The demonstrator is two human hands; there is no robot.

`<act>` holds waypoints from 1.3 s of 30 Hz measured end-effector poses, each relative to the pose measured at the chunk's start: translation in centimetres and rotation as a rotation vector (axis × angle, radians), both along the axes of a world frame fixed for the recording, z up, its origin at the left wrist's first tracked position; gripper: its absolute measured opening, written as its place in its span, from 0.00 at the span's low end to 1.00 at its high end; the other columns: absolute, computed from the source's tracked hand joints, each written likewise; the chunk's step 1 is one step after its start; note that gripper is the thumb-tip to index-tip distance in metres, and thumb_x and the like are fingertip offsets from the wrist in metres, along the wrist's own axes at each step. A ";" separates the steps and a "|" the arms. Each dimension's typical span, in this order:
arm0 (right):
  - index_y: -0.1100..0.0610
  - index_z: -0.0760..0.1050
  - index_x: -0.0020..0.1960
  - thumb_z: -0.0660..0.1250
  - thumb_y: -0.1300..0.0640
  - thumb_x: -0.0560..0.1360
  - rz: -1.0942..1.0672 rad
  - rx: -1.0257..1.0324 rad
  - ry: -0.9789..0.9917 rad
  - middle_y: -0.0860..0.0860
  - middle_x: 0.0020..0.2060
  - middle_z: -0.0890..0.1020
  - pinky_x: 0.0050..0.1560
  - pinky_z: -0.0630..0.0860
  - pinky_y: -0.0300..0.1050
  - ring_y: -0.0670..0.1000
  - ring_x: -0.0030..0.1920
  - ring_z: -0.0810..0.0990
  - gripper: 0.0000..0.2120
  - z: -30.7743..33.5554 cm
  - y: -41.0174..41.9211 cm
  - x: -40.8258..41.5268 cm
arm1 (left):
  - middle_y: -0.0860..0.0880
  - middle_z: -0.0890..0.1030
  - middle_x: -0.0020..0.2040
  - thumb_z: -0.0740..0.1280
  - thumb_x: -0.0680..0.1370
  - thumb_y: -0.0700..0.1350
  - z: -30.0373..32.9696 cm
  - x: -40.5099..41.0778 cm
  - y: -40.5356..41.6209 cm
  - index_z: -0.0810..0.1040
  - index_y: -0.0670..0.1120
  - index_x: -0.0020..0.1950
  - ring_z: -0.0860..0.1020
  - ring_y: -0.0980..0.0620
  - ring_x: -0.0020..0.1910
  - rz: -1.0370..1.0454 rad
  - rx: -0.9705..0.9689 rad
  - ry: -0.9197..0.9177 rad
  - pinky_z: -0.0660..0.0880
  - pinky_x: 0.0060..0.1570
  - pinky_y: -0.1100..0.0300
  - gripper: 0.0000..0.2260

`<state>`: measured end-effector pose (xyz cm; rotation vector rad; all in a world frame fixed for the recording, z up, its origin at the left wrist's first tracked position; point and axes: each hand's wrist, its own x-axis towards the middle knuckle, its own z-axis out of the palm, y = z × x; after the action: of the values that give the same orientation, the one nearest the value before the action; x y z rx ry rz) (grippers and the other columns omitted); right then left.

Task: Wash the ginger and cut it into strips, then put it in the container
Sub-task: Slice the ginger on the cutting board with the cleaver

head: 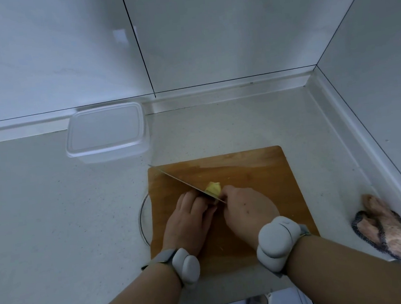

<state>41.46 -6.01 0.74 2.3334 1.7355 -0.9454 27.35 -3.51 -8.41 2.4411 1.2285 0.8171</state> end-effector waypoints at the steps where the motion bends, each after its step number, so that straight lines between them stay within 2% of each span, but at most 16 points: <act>1: 0.52 0.72 0.63 0.57 0.58 0.82 0.002 0.002 0.004 0.51 0.44 0.80 0.44 0.80 0.49 0.53 0.41 0.80 0.12 0.0 0.0 0.0 | 0.49 0.76 0.51 0.62 0.76 0.51 0.1 0.0 0.0 0.76 0.47 0.51 0.73 0.52 0.49 -0.002 -0.010 -0.013 0.69 0.41 0.69 0.10; 5: 0.52 0.73 0.63 0.57 0.58 0.82 -0.001 -0.006 0.030 0.51 0.45 0.81 0.46 0.81 0.50 0.53 0.42 0.80 0.12 0.4 -0.3 0.3 | 0.49 0.74 0.54 0.63 0.72 0.47 0.2 -0.2 -0.2 0.74 0.47 0.55 0.73 0.51 0.51 -0.031 -0.021 -0.050 0.72 0.42 0.66 0.12; 9: 0.51 0.74 0.61 0.57 0.57 0.81 -0.021 -0.014 0.026 0.50 0.43 0.80 0.46 0.81 0.50 0.52 0.41 0.80 0.11 0.9 -0.8 0.7 | 0.50 0.73 0.56 0.61 0.73 0.46 0.1 -0.1 -0.2 0.71 0.48 0.56 0.72 0.50 0.53 -0.043 -0.013 -0.026 0.73 0.43 0.64 0.12; 12: 0.49 0.75 0.59 0.57 0.56 0.82 -0.036 0.009 0.050 0.48 0.41 0.80 0.45 0.81 0.48 0.51 0.40 0.80 0.11 1.6 -1.1 0.9 | 0.48 0.75 0.55 0.61 0.74 0.46 0.0 -0.2 -0.1 0.73 0.48 0.55 0.73 0.49 0.53 -0.048 -0.020 -0.031 0.76 0.41 0.61 0.11; 19: 0.50 0.75 0.57 0.59 0.56 0.81 -0.036 -0.013 0.018 0.48 0.43 0.80 0.49 0.81 0.47 0.49 0.42 0.80 0.09 2.7 -2.0 0.7 | 0.49 0.74 0.54 0.61 0.73 0.49 0.1 -0.2 0.0 0.71 0.50 0.56 0.72 0.51 0.52 -0.031 -0.045 0.006 0.77 0.36 0.61 0.12; 31: 0.50 0.74 0.59 0.59 0.58 0.81 -0.020 -0.052 -0.029 0.49 0.44 0.80 0.49 0.80 0.48 0.50 0.42 0.80 0.09 2.0 -1.4 0.5 | 0.51 0.73 0.54 0.61 0.72 0.50 0.1 -0.2 0.0 0.70 0.51 0.56 0.71 0.52 0.51 -0.015 -0.049 0.022 0.73 0.39 0.66 0.13; 39: 0.51 0.70 0.66 0.58 0.58 0.82 -0.018 -0.038 -0.018 0.51 0.48 0.80 0.49 0.81 0.51 0.53 0.45 0.80 0.13 0.5 -0.1 -0.1 | 0.49 0.75 0.52 0.62 0.72 0.48 0.2 -0.1 0.0 0.71 0.49 0.55 0.71 0.53 0.50 -0.019 -0.052 0.018 0.70 0.40 0.68 0.12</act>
<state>41.39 -6.09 1.27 2.3309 1.6781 -0.9486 27.21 -3.56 -8.16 2.4204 1.2149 0.7508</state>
